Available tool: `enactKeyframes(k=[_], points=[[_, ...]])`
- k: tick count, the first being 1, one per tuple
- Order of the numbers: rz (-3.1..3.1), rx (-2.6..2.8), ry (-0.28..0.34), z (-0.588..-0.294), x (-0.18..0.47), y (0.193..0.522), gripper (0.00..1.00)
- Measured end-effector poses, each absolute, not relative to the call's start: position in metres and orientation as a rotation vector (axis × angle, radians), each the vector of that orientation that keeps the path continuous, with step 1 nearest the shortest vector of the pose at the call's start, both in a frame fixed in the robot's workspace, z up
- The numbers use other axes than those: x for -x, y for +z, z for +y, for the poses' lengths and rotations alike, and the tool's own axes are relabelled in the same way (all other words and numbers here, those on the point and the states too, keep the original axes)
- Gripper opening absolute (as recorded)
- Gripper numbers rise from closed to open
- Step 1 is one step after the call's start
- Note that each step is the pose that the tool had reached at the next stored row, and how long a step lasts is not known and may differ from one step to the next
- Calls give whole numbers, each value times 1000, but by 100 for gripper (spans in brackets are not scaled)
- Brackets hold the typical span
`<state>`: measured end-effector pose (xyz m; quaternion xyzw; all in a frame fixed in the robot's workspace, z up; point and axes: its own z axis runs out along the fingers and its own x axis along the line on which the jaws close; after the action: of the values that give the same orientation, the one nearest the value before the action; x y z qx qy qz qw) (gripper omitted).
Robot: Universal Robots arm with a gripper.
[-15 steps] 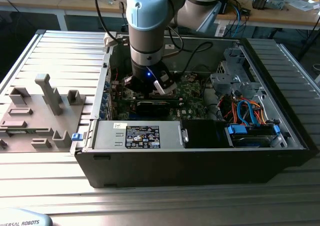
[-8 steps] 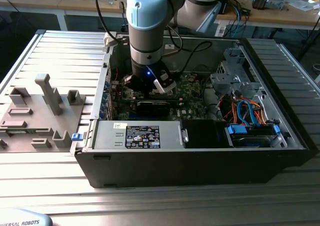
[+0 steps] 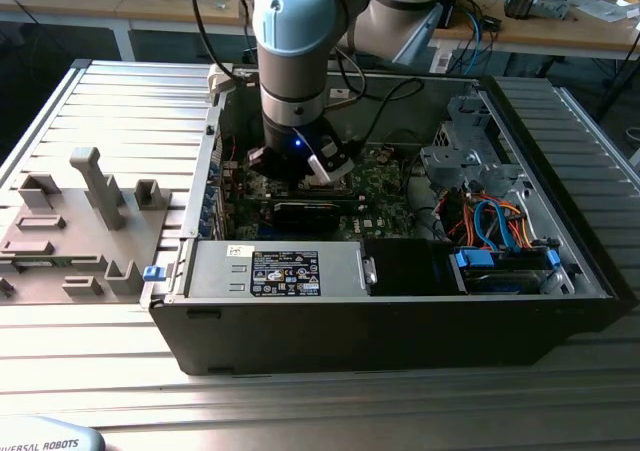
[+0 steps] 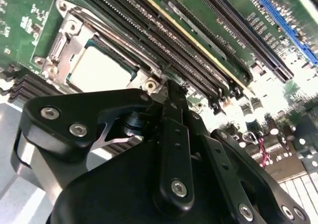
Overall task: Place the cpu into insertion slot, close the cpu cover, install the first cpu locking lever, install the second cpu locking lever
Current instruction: 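Install the second cpu locking lever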
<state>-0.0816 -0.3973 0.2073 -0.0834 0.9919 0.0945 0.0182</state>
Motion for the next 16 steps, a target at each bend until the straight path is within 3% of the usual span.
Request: enactKeyframes(k=[16], points=[[3112,258,256,-382,32,210,11]])
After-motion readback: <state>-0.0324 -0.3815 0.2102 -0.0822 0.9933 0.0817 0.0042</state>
